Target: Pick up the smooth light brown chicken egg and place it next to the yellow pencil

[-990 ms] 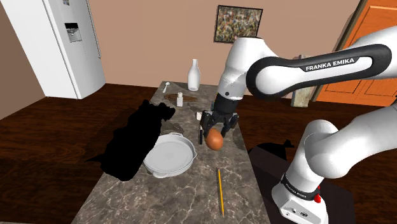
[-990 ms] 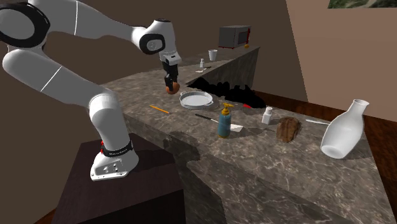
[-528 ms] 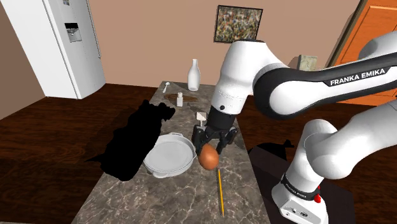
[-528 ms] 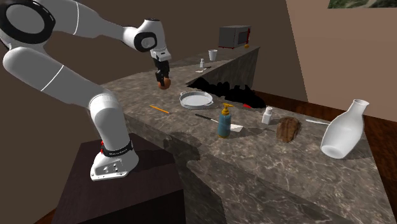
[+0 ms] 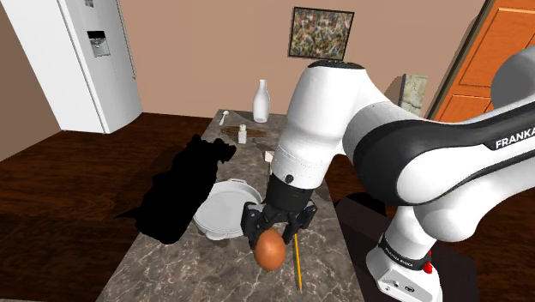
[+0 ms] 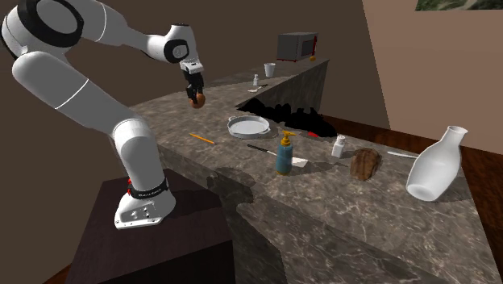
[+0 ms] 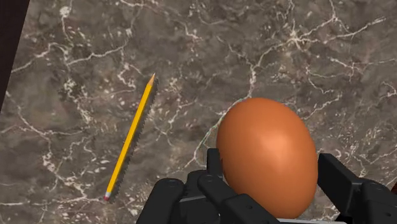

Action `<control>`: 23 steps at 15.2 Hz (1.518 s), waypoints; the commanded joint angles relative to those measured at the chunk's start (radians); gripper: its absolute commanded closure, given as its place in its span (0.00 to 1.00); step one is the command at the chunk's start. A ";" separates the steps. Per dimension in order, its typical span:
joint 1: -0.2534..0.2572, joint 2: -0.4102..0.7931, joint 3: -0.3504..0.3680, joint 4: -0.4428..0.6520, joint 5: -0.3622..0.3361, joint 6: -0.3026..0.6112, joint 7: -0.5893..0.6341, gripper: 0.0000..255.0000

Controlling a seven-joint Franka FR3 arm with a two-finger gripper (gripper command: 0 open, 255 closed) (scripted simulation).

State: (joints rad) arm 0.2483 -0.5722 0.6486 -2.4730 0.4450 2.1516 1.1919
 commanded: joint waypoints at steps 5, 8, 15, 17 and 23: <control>-0.019 0.092 0.133 0.074 -0.017 0.050 0.129 1.00; -0.022 0.110 0.151 0.047 -0.014 0.096 0.129 1.00; -0.036 0.165 0.198 -0.009 -0.015 0.206 0.135 1.00; -0.042 0.184 0.214 -0.023 -0.017 0.239 0.139 1.00; -0.070 0.252 0.265 -0.062 -0.039 0.341 0.158 1.00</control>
State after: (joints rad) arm 0.1842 -0.3334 0.9049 -2.5275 0.4110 2.4722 1.3472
